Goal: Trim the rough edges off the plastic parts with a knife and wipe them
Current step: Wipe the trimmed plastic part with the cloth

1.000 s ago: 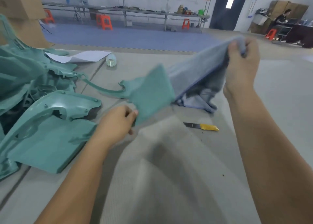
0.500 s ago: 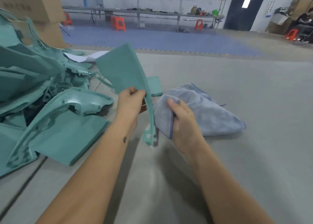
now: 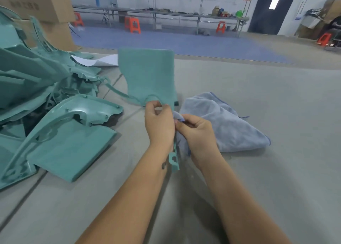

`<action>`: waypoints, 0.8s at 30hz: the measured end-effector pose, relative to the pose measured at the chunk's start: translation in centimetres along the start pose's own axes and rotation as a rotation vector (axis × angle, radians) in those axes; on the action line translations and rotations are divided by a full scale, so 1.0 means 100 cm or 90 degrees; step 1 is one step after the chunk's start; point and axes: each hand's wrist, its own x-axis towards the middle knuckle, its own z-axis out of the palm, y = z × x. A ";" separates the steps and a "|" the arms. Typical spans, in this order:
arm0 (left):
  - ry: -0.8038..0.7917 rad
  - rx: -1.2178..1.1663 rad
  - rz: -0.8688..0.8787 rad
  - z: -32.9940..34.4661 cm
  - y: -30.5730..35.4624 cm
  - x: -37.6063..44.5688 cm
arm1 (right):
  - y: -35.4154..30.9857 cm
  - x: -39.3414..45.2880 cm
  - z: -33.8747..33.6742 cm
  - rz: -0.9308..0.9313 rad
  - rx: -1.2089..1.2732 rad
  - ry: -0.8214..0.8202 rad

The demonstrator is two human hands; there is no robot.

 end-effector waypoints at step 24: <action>-0.266 0.254 0.045 -0.053 -0.008 -0.006 | 0.004 -0.009 0.028 -0.066 0.025 0.142</action>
